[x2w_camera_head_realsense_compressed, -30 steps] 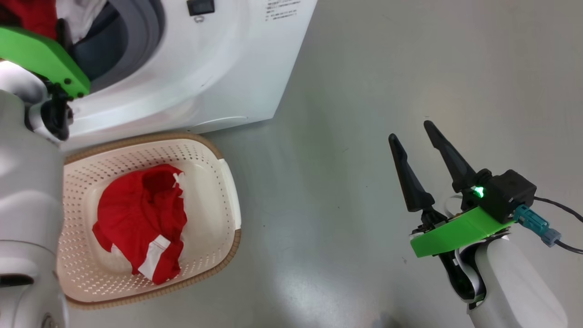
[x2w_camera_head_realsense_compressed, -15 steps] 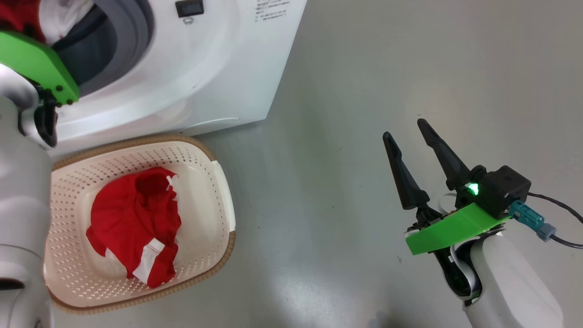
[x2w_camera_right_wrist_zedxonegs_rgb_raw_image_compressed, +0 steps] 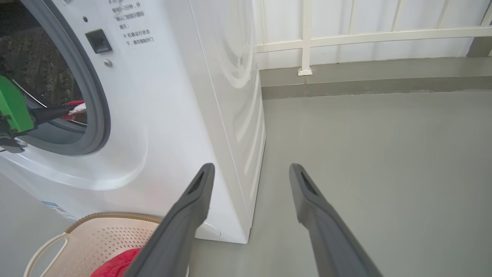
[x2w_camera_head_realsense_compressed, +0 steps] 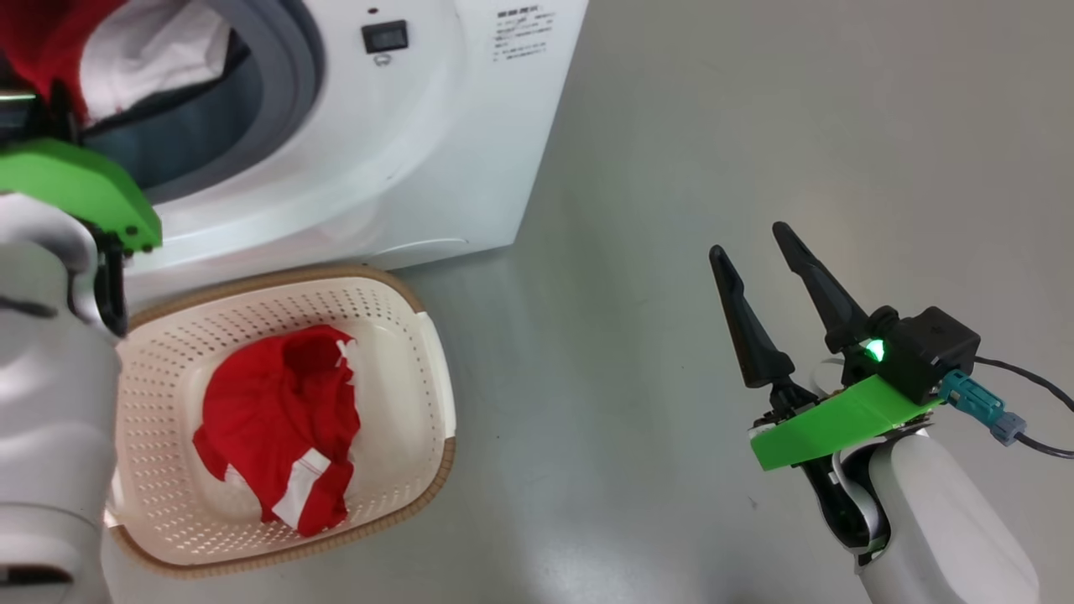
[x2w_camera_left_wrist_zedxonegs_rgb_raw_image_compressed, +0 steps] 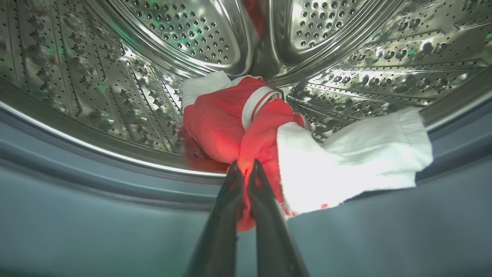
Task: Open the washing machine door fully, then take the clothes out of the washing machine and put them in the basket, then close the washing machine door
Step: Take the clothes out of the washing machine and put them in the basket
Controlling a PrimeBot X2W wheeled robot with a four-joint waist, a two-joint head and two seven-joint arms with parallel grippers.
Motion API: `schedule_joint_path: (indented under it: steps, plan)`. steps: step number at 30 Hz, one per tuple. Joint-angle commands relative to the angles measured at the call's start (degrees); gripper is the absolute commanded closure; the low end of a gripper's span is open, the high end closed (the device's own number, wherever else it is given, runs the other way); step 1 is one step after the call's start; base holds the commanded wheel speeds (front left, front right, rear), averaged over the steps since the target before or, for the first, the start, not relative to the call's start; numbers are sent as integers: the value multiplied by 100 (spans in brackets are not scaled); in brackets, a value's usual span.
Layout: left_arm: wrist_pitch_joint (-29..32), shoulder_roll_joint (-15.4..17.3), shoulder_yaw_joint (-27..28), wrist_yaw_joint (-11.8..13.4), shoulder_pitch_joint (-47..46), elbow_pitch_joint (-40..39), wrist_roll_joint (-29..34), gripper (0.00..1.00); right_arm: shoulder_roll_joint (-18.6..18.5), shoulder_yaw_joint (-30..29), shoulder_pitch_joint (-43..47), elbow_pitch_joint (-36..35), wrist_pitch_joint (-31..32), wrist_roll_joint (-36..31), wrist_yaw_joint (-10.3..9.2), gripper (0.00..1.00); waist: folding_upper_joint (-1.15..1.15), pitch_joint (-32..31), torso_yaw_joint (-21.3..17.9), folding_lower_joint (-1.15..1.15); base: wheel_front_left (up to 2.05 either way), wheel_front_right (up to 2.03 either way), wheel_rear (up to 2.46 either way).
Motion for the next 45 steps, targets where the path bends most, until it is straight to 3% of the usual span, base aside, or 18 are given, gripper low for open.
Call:
schedule_joint_path:
  steps: [1, 4, 10, 15, 24, 33, 45]
  plan:
    - [-99, 243, 93, -35, 224, -217, -34, 100, 1, 53, 116, -102, -37, 13, 2, 0, 0, -135, 122, 0, 0, 0, 0]
    - [-139, 248, 139, -67, 504, -565, -62, 100, -3, 37, 158, -85, -37, 8, 2, 0, 0, -265, 219, 0, 0, 0, 0]
    - [-145, 186, 388, 28, 1471, -2343, 37, 100, -3, -21, 265, -51, -37, 2, 2, 0, 0, -564, 411, 0, 0, 0, 0]
    - [-146, -63, 687, 92, 2324, -3525, 70, 100, 12, -128, 402, -44, -37, -2, 2, 0, 0, -841, 570, 0, 0, 0, 0]
    - [-146, -241, 843, 158, 3380, -4832, 341, 100, 34, -144, 583, 17, -37, -17, 2, 0, 0, -1246, 627, 0, 0, 0, 0]
    - [-146, -407, 837, 193, 4235, -6007, 435, 100, 69, -149, 752, 100, -37, 14, 2, 0, 0, -1629, 635, 0, 0, 0, 0]
    - [93, -613, 421, 403, 5391, -8396, 685, 100, 105, -291, 996, 172, -37, 92, 2, 0, 0, -1991, 660, 0, 0, 0, 0]
